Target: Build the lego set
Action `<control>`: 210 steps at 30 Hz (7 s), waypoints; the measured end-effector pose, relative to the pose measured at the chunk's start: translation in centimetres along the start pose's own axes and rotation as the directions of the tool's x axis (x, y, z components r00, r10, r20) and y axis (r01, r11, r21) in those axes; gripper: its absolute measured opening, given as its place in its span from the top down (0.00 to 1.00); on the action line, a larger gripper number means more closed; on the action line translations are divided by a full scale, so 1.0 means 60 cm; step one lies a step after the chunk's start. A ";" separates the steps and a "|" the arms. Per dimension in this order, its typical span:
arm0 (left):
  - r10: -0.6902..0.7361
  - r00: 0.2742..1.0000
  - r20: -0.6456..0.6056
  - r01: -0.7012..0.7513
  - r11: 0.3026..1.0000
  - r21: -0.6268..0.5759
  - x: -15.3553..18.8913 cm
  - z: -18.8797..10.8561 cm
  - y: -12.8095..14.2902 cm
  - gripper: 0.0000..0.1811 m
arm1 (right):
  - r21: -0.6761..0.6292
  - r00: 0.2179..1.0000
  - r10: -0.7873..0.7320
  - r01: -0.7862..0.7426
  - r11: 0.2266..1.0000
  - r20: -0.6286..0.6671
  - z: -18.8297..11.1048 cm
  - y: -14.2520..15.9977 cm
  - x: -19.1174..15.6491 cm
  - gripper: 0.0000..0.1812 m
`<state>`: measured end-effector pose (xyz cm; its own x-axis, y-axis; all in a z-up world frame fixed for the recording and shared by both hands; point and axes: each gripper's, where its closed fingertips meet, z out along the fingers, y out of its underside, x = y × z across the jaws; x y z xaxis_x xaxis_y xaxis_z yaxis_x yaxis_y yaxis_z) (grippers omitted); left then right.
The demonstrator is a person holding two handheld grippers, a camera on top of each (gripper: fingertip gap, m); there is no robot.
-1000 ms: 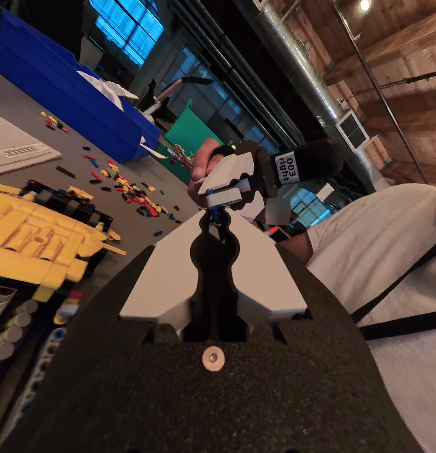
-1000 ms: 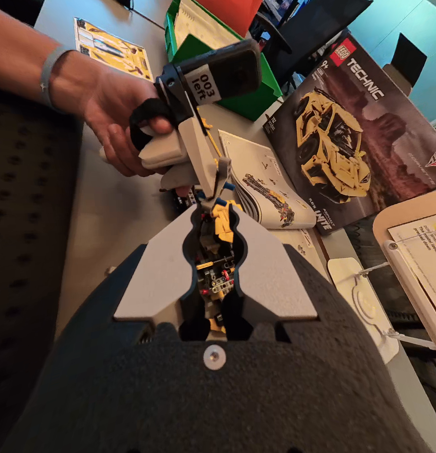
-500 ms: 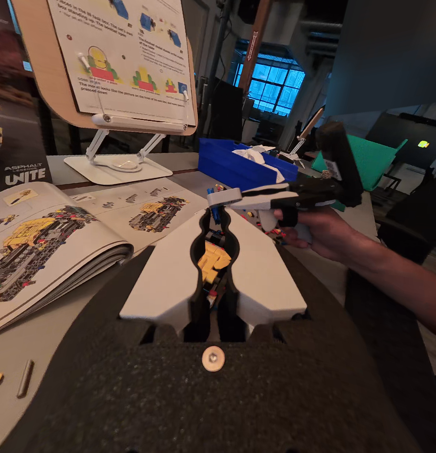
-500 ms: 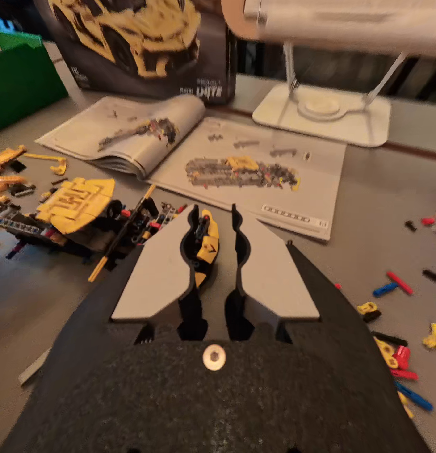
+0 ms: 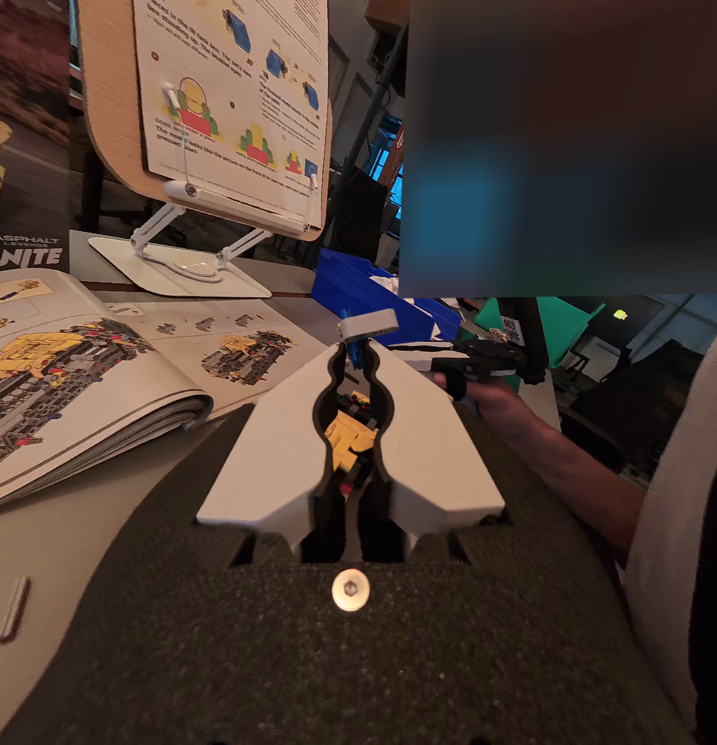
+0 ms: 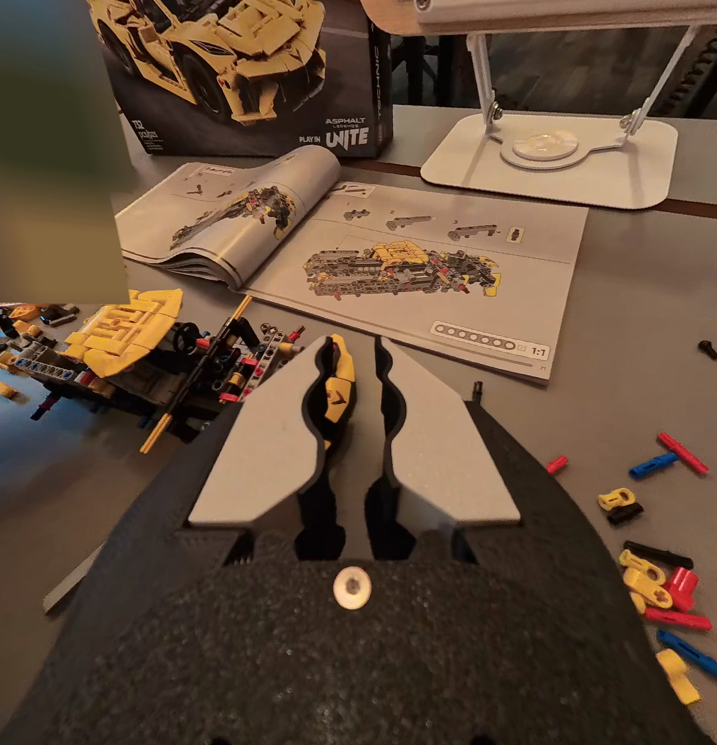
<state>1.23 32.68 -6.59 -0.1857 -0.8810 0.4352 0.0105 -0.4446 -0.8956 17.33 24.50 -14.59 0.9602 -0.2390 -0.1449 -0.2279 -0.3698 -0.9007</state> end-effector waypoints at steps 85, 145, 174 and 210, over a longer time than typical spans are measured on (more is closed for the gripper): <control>0.116 0.993 0.019 -0.116 0.993 -0.032 0.010 0.005 0.014 0.96 | 0.065 0.996 -0.027 0.021 0.998 0.086 -0.012 -0.018 -0.024 0.97; 0.240 0.970 -0.035 -0.242 0.961 -0.131 0.039 0.024 0.052 0.96 | -0.079 0.241 -0.539 0.949 0.306 0.807 -0.071 0.189 -0.242 0.88; 0.246 0.933 -0.264 -0.186 0.955 0.233 0.130 -0.019 -0.034 0.96 | 0.317 0.567 -0.805 0.742 0.591 0.173 -0.132 -0.133 -0.300 0.96; 0.416 0.876 -0.244 -0.399 0.909 0.118 0.149 -0.002 0.016 0.96 | 0.137 0.210 -0.962 0.973 0.187 -0.176 -0.119 -0.127 -0.311 0.96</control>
<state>-0.52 24.40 -3.56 -0.3985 -0.9171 -0.0138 0.1992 -0.0719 -0.9773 0.01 25.37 -2.09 0.3921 0.1474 0.9080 0.9135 -0.1788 -0.3654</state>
